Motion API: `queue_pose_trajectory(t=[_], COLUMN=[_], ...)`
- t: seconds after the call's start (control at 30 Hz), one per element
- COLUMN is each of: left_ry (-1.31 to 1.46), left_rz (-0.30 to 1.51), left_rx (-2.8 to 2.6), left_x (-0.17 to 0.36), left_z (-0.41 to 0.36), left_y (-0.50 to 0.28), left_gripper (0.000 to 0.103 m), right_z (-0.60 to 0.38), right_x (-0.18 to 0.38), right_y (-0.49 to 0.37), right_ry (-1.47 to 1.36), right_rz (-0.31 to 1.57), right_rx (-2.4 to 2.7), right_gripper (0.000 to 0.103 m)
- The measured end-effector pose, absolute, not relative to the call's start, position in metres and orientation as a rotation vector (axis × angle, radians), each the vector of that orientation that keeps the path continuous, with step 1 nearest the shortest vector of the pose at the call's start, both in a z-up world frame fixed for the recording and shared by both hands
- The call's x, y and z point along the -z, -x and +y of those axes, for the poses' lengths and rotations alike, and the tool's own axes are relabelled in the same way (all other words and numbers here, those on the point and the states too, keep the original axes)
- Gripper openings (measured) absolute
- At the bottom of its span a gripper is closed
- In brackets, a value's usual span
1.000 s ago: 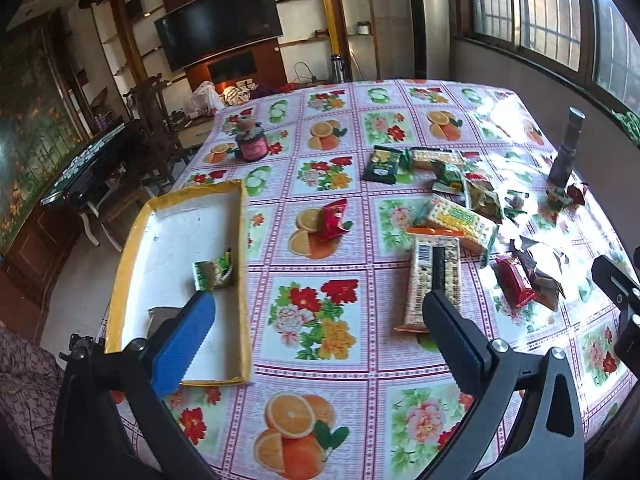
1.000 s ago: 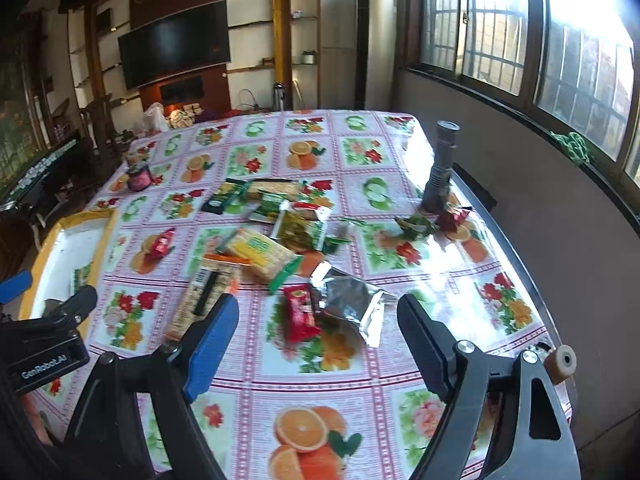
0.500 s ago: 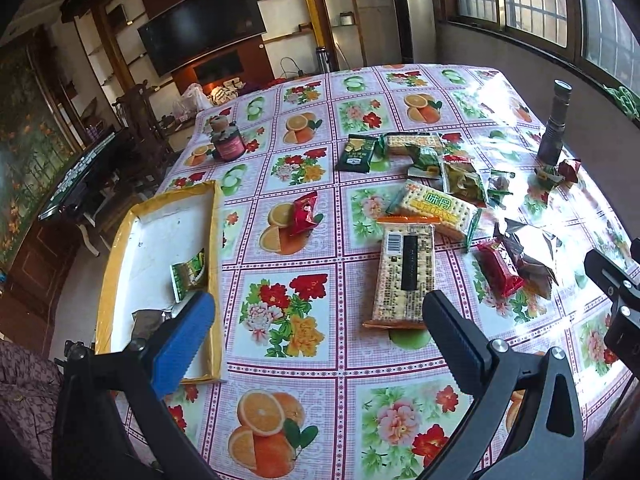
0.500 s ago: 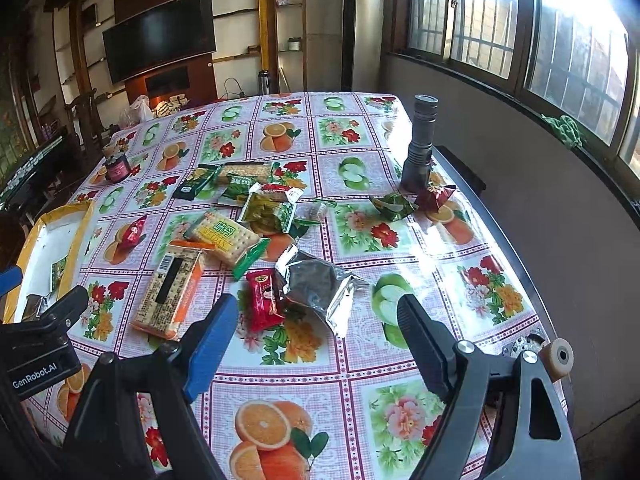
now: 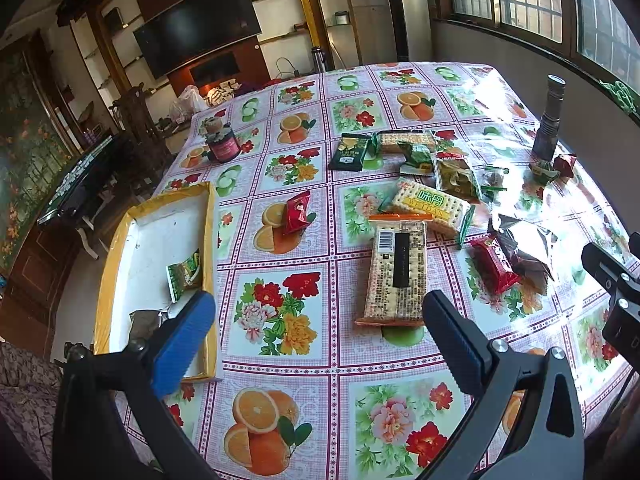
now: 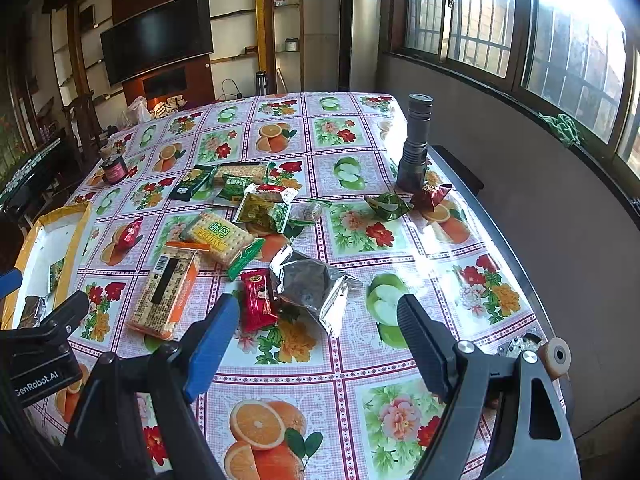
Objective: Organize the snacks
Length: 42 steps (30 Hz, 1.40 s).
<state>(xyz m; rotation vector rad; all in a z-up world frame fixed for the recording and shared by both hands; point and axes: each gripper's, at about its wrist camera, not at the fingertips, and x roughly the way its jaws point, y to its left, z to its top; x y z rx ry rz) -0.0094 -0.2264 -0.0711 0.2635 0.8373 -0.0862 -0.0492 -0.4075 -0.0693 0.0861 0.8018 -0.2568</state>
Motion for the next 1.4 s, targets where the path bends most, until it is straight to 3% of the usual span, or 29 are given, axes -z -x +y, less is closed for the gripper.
queue_pose_trajectory(t=[1.4], left_ry=[-0.263], left_rz=[0.841], left_rx=[0.088], left_x=[0.0713], left_z=[-0.2294], left_y=[0.0097], left_gripper=[0.103], right_z=[-0.4085], right_x=[0.0663], right_y=[0.0498], right_ry=[-0.084], right_rz=[0.802], right_rx=[0.255], right_gripper=[0.082])
